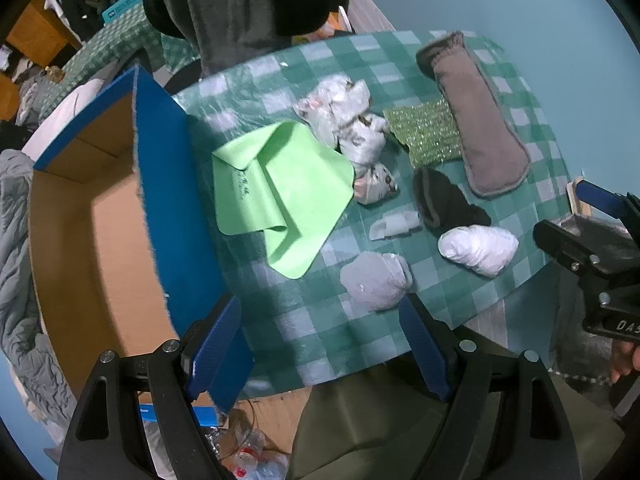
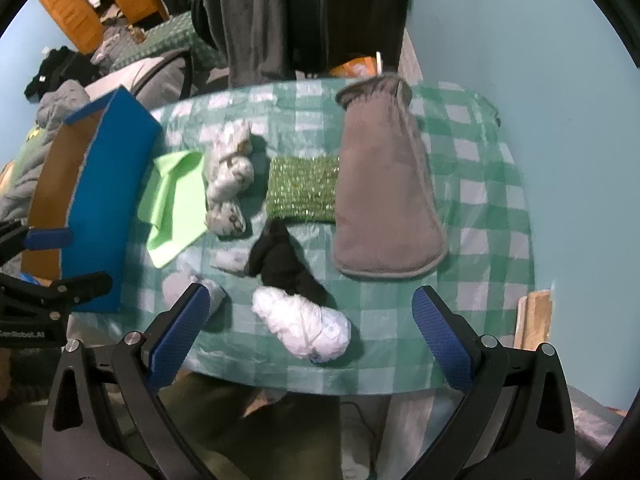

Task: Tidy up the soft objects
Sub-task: 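Move both tools toward the grey sock ball and white diaper bundle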

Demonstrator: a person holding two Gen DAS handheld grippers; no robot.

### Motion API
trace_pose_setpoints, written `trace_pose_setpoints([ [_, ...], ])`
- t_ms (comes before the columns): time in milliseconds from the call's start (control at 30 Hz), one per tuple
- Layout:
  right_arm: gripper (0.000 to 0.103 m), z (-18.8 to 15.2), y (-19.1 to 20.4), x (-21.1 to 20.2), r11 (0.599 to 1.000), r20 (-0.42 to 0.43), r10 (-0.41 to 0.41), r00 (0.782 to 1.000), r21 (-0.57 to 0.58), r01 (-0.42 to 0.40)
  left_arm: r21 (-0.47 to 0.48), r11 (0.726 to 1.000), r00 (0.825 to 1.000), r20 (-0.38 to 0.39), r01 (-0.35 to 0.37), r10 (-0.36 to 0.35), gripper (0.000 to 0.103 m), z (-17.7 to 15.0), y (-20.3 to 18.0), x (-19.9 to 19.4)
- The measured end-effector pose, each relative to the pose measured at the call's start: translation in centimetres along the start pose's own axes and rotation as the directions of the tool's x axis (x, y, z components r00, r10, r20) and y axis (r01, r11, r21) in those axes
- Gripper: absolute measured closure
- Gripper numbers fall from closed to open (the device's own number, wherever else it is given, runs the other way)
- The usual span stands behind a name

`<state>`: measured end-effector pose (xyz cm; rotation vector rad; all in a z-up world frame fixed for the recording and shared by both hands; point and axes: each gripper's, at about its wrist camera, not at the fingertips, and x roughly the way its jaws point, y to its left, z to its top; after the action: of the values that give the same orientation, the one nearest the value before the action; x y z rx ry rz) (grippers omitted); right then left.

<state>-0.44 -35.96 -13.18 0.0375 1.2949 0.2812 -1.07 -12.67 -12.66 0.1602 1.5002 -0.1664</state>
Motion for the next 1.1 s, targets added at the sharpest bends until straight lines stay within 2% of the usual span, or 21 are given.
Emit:
trace_pose_setpoints([
  [800,0.007,-2.8,0.4,7.0,0.988,-0.124,-0.035,0.992,-0.152,0.016,0.046,0.999,0.998,-0.066,-0.002,0.005,0.02,0.1,-2.5,6.7],
  [1000,0.01,-3.0,0.7,8.0,0.981,-0.141,-0.049,0.989,-0.192,0.021,0.045,0.999,0.996,-0.086,0.011,-0.007,0.02,0.3,-2.8,7.7],
  [1100,0.017,-3.1,0.6,8.5,0.98,-0.156,-0.043,0.987,-0.198,0.012,0.043,0.999,0.995,-0.096,0.013,-0.009,0.02,-0.1,-3.1,8.7],
])
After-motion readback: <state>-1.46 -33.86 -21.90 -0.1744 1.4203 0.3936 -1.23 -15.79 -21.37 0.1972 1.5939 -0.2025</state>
